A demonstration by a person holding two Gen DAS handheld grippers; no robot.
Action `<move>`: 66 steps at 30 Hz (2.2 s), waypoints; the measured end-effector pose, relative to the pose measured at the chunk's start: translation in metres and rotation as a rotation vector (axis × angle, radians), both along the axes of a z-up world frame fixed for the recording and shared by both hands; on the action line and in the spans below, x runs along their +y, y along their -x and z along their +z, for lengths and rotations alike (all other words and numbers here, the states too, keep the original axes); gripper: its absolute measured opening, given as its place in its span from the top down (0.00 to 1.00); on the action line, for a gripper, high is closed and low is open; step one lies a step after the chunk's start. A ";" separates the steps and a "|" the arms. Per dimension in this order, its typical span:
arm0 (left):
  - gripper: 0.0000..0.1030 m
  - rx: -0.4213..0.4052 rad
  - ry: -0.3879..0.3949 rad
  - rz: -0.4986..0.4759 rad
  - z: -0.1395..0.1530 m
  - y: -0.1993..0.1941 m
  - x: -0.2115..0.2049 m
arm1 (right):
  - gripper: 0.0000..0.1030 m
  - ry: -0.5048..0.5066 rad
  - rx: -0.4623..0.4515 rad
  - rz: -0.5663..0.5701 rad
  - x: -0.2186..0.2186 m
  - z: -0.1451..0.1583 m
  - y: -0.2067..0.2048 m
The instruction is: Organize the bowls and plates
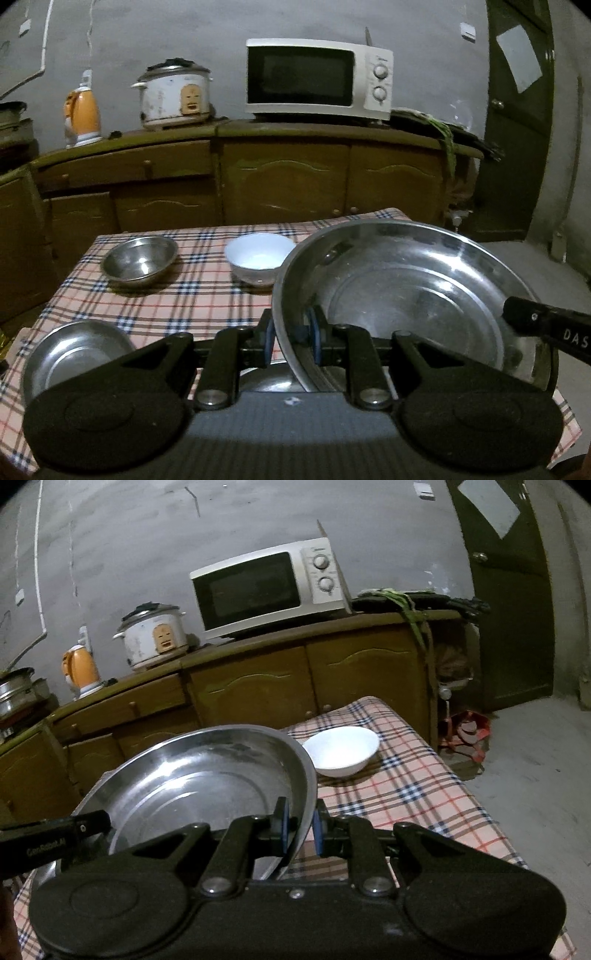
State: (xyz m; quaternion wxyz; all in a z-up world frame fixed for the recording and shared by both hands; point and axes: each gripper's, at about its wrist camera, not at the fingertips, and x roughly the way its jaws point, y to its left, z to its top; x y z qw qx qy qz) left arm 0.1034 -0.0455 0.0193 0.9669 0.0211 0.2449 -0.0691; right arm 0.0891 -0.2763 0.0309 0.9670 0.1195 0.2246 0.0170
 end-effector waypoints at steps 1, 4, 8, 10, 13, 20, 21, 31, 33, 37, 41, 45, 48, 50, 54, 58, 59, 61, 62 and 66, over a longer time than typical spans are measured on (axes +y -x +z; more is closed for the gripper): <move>0.80 -0.002 0.000 0.007 0.000 0.002 0.004 | 0.82 0.001 0.000 0.005 0.003 0.000 0.001; 0.80 -0.006 -0.003 0.024 -0.001 0.006 0.014 | 0.82 0.006 0.000 0.022 0.014 -0.001 0.002; 0.80 -0.008 -0.005 0.047 -0.002 0.010 0.026 | 0.82 0.012 0.005 0.043 0.029 -0.002 0.003; 0.80 -0.006 -0.006 0.057 -0.003 0.011 0.030 | 0.82 0.016 0.008 0.053 0.036 -0.003 0.003; 0.80 -0.005 -0.003 0.069 -0.004 0.012 0.038 | 0.82 0.023 0.010 0.065 0.044 -0.004 0.004; 0.80 0.008 0.003 0.090 -0.010 0.013 0.052 | 0.81 0.034 0.025 0.087 0.060 -0.009 0.000; 0.80 0.011 0.004 0.092 -0.011 0.012 0.054 | 0.81 0.036 0.028 0.089 0.062 -0.010 0.000; 0.80 0.073 -0.011 0.123 -0.038 0.004 0.073 | 0.81 0.054 0.096 0.127 0.087 -0.040 -0.013; 0.80 0.089 -0.017 0.125 -0.045 0.001 0.076 | 0.81 0.052 0.117 0.133 0.090 -0.050 -0.016; 0.80 0.123 -0.024 0.121 -0.060 -0.003 0.079 | 0.81 0.050 0.155 0.134 0.094 -0.066 -0.021; 0.80 0.145 -0.034 0.109 -0.071 -0.004 0.077 | 0.80 0.060 0.184 0.128 0.093 -0.081 -0.024; 0.79 0.147 -0.061 0.101 -0.080 -0.004 0.073 | 0.79 0.066 0.206 0.124 0.092 -0.093 -0.027; 0.79 0.151 -0.075 0.096 -0.085 -0.003 0.072 | 0.79 0.074 0.218 0.125 0.091 -0.100 -0.028; 0.79 0.154 -0.080 0.093 -0.089 -0.003 0.072 | 0.78 0.077 0.224 0.124 0.091 -0.104 -0.029; 0.79 0.158 -0.077 0.085 -0.095 -0.004 0.072 | 0.77 0.099 0.229 0.120 0.094 -0.110 -0.029; 0.79 0.155 -0.072 0.081 -0.101 -0.005 0.070 | 0.77 0.104 0.225 0.116 0.092 -0.115 -0.030; 0.78 0.156 -0.073 0.082 -0.102 -0.005 0.070 | 0.77 0.107 0.224 0.117 0.092 -0.116 -0.030; 0.78 0.155 -0.070 0.083 -0.103 -0.006 0.069 | 0.77 0.116 0.222 0.118 0.092 -0.115 -0.030; 0.78 0.151 -0.067 0.082 -0.103 -0.006 0.069 | 0.77 0.118 0.219 0.117 0.092 -0.115 -0.030; 0.77 0.150 -0.067 0.069 -0.107 -0.007 0.065 | 0.76 0.118 0.218 0.106 0.089 -0.115 -0.032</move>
